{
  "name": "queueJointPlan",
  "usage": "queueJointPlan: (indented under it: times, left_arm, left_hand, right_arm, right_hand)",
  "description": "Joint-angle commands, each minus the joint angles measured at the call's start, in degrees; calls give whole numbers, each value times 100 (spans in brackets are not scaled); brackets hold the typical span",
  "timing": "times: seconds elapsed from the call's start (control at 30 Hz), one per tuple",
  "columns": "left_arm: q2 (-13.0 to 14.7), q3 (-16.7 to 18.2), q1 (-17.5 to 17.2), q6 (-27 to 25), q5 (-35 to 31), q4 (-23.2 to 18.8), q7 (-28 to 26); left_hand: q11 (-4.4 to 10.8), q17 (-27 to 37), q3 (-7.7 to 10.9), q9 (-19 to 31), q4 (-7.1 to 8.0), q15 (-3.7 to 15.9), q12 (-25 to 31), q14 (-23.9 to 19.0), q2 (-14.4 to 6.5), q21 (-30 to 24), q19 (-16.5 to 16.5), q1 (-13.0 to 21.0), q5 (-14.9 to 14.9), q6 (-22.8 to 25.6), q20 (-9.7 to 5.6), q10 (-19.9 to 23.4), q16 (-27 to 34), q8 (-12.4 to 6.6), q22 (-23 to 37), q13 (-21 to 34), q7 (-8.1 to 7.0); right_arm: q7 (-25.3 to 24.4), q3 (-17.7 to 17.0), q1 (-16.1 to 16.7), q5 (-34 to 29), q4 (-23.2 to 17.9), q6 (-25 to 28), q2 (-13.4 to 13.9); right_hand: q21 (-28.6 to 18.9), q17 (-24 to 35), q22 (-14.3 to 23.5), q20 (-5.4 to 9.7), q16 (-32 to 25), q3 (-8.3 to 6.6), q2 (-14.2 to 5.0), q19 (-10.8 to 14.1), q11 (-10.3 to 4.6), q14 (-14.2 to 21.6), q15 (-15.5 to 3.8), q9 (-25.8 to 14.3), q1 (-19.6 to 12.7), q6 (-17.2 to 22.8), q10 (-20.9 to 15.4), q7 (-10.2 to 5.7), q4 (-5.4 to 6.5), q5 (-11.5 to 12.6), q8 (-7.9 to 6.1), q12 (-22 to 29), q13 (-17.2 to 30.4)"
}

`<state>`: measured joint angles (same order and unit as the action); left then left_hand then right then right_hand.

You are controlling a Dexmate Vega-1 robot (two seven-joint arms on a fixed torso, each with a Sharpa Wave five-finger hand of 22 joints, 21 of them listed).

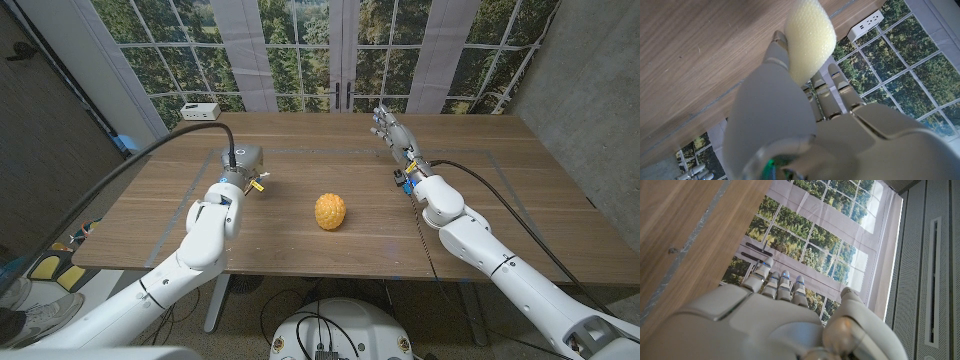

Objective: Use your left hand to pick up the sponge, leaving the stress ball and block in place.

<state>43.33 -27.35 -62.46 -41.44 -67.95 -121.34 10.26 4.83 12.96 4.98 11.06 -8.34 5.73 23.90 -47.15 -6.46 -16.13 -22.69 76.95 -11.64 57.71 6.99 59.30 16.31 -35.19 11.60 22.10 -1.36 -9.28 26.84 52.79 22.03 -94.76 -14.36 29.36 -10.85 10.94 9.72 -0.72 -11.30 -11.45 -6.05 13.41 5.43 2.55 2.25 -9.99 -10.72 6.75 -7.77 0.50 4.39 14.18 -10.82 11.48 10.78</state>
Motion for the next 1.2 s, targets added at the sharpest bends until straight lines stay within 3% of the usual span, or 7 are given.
queueJointPlan:
  times: [0.03,0.2,0.33,0.73,0.9,1.07,1.2]
  left_arm:
    - [-53,264,50,-178,1175,-218,-651]
    - [-158,577,-66,-16,2052,-318,-1166]
    - [-58,540,-44,-46,2258,-362,-1467]
    - [-357,1246,-351,518,4056,-518,-2571]
    - [-183,1365,-368,689,4557,-545,-2611]
    - [-330,1591,-486,950,5154,-522,-2931]
    - [-315,1924,-667,1933,5833,-264,-3030]
  left_hand:
    - [593,25,52,21,10,809,30,-54,-34,-49,-21,31,10,380,48,628,-25,-23,16,29,-308]
    - [595,33,55,21,7,810,26,-62,-30,-59,-40,39,16,389,75,628,-26,-22,17,34,-292]
    - [597,36,60,20,4,809,22,-67,-27,-71,-68,49,21,378,91,625,-31,-14,19,38,-254]
    - [590,49,77,20,-4,807,24,-79,-25,-119,-163,83,37,366,119,647,-46,6,28,54,-211]
    - [586,55,73,21,1,801,25,-74,-17,-139,-200,79,44,370,123,655,-51,11,33,60,-205]
    - [588,55,78,21,5,797,19,-54,-21,-144,-198,80,50,371,130,649,-69,17,37,65,-184]
    - [583,59,81,22,6,797,14,-47,-21,-146,-193,83,54,359,129,640,-76,26,40,69,-167]
  right_arm:
    - [22,-24,-56,31,64,-12,-6]
    - [28,-38,-64,48,67,-14,-1]
    - [24,-54,-63,59,87,-46,-7]
    - [-2,-80,-46,62,123,-115,-24]
    - [-13,-79,-39,60,121,-125,-34]
    - [-45,-85,-15,44,62,-99,-21]
    - [-81,-90,16,13,-2,-100,-9]
  right_hand:
    - [-23,8,11,2,9,-16,-44,56,-1,47,-14,-31,-14,11,-26,-10,13,-1,6,-16,18]
    - [-22,8,11,1,9,-16,-44,54,4,47,-16,-31,-15,12,-28,-12,13,-1,6,-16,18]
    - [-22,8,11,2,8,-17,-43,56,2,49,-14,-31,-15,10,-30,-9,13,-1,7,-15,18]
    - [-23,8,11,-1,8,-16,-40,59,-12,51,-14,-31,-14,19,-31,-10,15,-3,4,-15,18]
    - [-22,8,11,1,8,-16,-40,57,-2,52,-15,-31,-14,20,-30,-8,16,-3,4,-16,18]
    - [-22,8,11,0,8,-16,-39,56,-8,51,-12,-31,-13,17,-33,-9,17,-3,6,-15,18]
    - [-21,9,11,0,8,-16,-40,55,0,52,-10,-31,-12,19,-33,-7,18,-4,5,-15,18]
